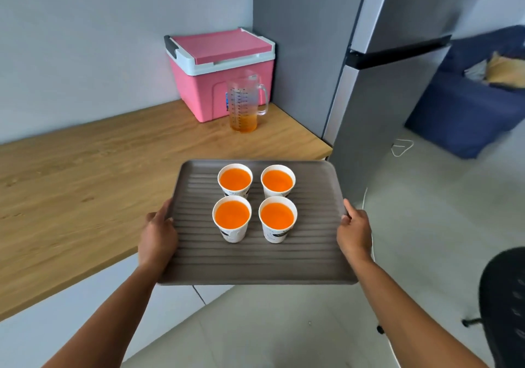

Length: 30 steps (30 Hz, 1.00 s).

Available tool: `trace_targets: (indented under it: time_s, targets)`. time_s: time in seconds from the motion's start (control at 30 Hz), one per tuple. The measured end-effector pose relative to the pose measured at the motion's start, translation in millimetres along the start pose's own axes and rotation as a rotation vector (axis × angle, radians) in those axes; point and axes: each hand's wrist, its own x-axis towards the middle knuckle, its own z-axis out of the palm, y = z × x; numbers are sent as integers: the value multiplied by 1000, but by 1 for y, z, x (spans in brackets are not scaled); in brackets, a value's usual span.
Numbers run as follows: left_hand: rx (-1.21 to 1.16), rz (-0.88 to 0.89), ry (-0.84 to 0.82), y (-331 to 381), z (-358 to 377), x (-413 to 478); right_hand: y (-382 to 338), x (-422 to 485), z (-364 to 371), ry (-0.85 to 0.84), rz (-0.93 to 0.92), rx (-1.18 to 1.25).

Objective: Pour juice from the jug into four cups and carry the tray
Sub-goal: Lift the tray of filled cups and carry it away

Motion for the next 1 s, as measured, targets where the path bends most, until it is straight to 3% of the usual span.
trace_targets:
  time_s: [0.4, 1.0]
  targets:
    - [36, 170, -89, 98, 83, -77, 96, -12, -143, 120, 124, 19]
    - [38, 500, -418, 249, 263, -225, 276, -65, -356, 432, 408, -18]
